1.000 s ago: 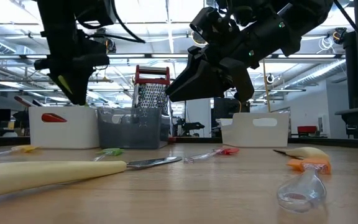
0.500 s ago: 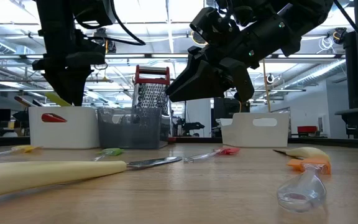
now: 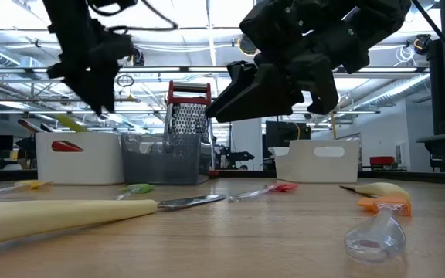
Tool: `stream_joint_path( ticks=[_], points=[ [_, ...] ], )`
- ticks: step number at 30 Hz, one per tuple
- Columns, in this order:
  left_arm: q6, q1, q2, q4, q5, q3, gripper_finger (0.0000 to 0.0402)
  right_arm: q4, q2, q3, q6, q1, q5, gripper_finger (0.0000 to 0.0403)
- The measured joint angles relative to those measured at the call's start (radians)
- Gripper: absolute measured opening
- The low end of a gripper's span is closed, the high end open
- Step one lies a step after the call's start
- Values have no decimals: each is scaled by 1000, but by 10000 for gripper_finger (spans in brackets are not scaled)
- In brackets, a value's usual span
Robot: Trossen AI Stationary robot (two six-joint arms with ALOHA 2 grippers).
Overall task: Pick & Place Kitchen Items
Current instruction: Put the right yellow knife into the right white bin
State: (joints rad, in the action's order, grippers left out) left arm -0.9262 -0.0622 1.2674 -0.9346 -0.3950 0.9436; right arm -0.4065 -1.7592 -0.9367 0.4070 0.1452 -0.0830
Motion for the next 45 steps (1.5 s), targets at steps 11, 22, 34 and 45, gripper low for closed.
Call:
stream_joint_path(
  ticks=[11,22,34,45],
  points=[
    [238,-74,-19,333,2,1,175,71,0,0,25,-1,9,141],
    [266,-79,-19,334,2,1,175,312,29,1,205,46,341,141],
    [267,-38,-19,333,1,1,175,854,230,3,10,113,148,141],
    [278,-21,-18,335,1,1,175,953,264,2,-14,130,-2,141]
  ],
)
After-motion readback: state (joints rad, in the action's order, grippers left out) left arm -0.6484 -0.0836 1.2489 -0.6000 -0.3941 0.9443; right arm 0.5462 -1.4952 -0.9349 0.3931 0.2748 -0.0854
